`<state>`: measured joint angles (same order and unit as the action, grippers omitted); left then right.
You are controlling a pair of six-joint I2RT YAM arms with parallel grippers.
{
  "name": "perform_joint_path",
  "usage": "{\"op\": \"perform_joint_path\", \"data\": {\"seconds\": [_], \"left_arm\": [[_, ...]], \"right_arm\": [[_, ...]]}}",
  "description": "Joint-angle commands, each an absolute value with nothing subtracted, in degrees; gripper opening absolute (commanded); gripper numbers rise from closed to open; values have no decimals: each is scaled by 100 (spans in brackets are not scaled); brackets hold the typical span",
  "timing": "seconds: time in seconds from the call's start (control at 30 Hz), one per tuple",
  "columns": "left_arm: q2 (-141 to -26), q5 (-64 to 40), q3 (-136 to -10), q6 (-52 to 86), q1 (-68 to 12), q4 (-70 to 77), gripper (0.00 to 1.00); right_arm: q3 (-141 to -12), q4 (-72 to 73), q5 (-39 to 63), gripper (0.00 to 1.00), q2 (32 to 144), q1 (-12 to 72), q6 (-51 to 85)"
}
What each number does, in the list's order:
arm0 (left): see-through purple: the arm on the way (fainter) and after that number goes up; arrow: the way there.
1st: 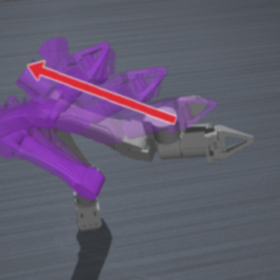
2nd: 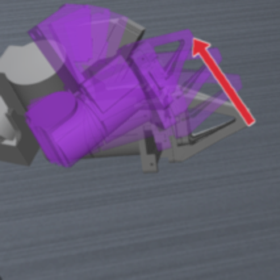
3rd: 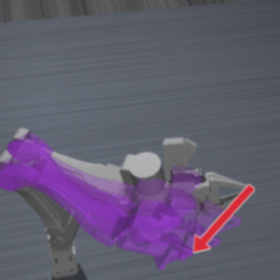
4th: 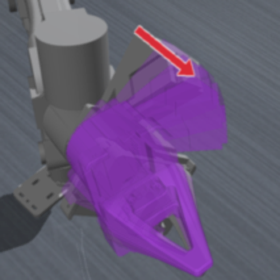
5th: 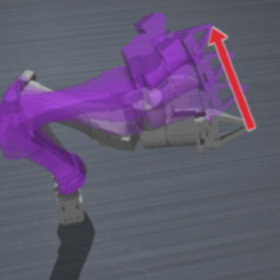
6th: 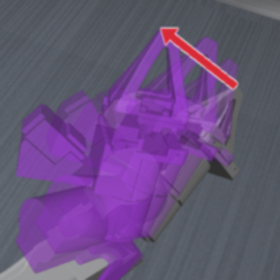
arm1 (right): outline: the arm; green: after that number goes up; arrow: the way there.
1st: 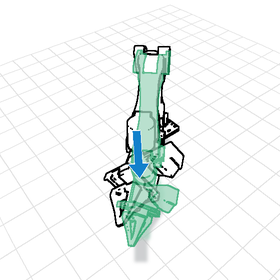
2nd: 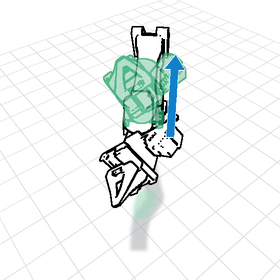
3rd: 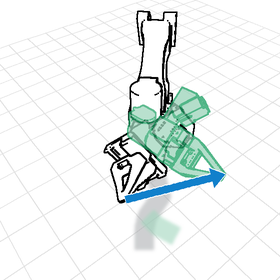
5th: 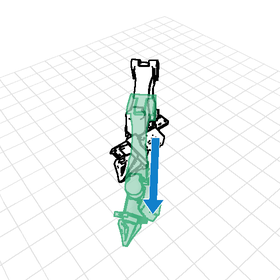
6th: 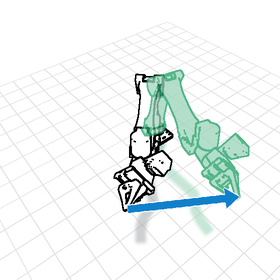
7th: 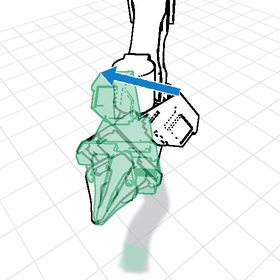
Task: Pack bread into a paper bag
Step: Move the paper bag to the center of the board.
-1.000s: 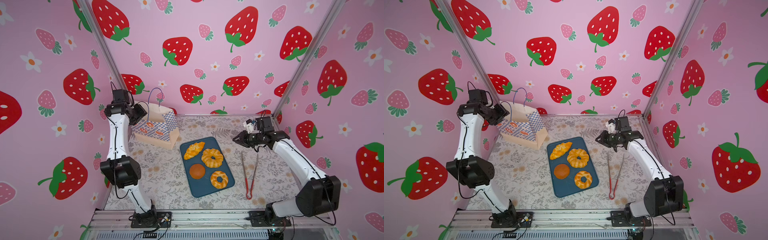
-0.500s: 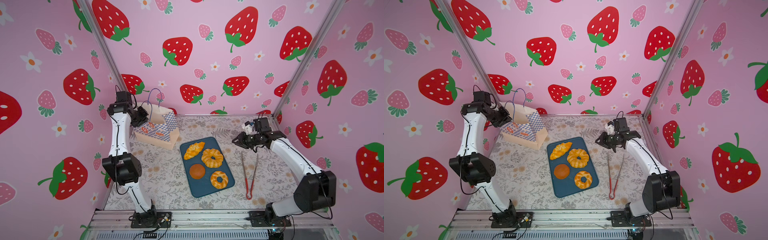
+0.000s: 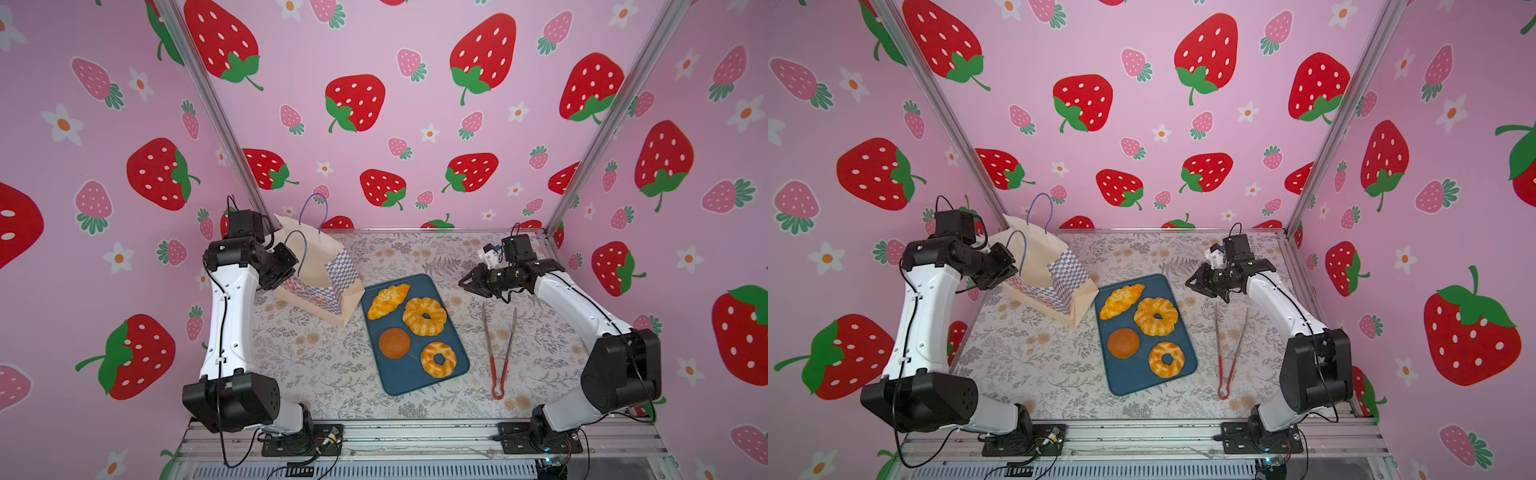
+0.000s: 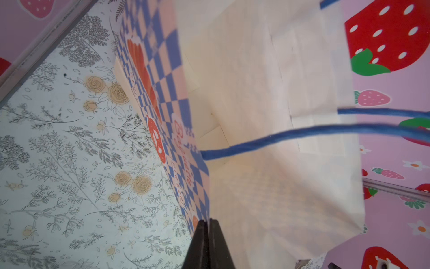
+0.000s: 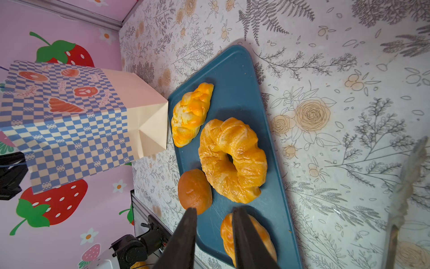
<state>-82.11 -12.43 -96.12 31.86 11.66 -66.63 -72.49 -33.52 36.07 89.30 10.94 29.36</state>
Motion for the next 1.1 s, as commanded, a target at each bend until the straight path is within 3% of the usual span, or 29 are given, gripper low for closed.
{"op": "perform_joint_path", "data": {"seconds": [0.0, 0.1, 0.13, 0.17, 0.23, 0.27, 0.3, 0.5, 0.67, 0.7, 0.73, 0.9, 1.07], "left_arm": [[-7750, -1053, -9328, 3397, 1137, -6959, 11], [-7277, -1147, -8919, 3644, 1113, -6916, 14], [-7174, -1143, -8802, 3703, 1100, -6914, 22], [-7023, -1143, -8692, 3756, 1076, -6919, 36], [-6824, -1070, -8551, 3827, 1048, -7003, 51], [-6697, -1088, -8504, 3833, 1031, -7026, 71], [-6582, -1130, -8496, 3858, 1027, -7071, 98], [-5827, -1293, -9177, 3864, 1026, -7498, 100], [-5716, -295, -10643, 3580, 923, -8150, 100], [-5751, -16, -10899, 3479, 835, -8197, 98], [-5772, 256, -11099, 3422, 783, -8203, 90], [-6040, 1619, -11508, 3111, 723, -7605, 0], [-7136, 1774, -11851, 3068, 870, -7125, 0]], "right_arm": [[-7346, -3241, 3867, 30, 8940, 1167, 2994], [-7304, -3234, 3881, 30, 8893, 1214, 2995], [-7279, -3211, 3879, 30, 8878, 1237, 2997], [-7258, -3201, 3880, 31, 8867, 1255, 3006], [-7228, -3181, 3900, 31, 8851, 1295, 3030], [-7222, -3178, 3906, 32, 8857, 1322, 3032], [-7217, -3176, 3911, 32, 8867, 1350, 3037], [-7245, -3199, 3920, 33, 8968, 1557, 3067], [-7371, -3316, 3850, 33, 9108, 1742, 3029], [-7397, -3358, 3793, 33, 9113, 1764, 3007], [-7420, -3400, 3740, 33, 9106, 1780, 2984], [-7571, -3524, 3611, 33, 9123, 1783, 2933], [-7660, -3537, 3528, 34, 9193, 1784, 2951]]}}
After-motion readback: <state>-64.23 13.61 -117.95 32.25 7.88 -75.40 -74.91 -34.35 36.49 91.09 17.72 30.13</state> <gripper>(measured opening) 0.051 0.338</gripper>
